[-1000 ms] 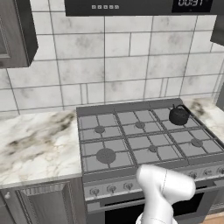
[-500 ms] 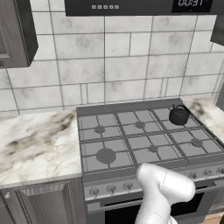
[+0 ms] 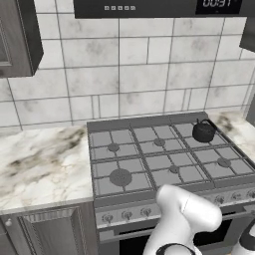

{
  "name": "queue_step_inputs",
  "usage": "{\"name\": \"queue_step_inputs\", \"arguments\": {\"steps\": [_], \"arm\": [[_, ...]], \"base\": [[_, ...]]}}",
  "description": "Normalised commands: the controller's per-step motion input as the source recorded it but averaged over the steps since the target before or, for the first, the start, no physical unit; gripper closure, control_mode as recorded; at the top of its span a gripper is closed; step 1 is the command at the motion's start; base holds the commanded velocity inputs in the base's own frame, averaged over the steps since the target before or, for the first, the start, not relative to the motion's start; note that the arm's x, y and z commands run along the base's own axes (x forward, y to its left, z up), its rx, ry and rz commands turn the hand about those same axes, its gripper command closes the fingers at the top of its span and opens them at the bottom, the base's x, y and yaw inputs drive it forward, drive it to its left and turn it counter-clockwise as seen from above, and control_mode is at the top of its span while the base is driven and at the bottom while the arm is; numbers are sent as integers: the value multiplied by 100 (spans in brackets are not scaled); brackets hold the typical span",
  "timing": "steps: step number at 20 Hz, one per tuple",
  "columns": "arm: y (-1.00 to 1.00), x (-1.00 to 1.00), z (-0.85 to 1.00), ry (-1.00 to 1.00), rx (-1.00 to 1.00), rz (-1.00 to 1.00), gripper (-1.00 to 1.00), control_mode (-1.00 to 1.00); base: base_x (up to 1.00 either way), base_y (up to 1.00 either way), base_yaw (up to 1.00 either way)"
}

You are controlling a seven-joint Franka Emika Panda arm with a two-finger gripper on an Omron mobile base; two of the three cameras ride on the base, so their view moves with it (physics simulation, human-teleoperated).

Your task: The kettle is done boiling. Turn off the stove, then wait for 300 timesteps before moving the kettle to the dining table.

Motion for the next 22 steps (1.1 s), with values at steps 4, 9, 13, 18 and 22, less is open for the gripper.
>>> {"name": "queue_step_inputs", "arguments": {"steps": [4, 9, 13, 18, 22], "arm": [[-15, 15, -20, -2, 6, -3, -100, -100], [-27, 14, -29, -3, 0, -1, -100, -100], [-27, 11, -28, -9, 0, 0, -100, -100], [-27, 0, -25, -13, 1, 0, -100, -100], [-19, 14, -12, -8, 3, 0, -100, -100]], "base": [[0, 0, 0], [0, 0, 0], [0, 0, 0], [0, 0, 0], [0, 0, 0]]}}
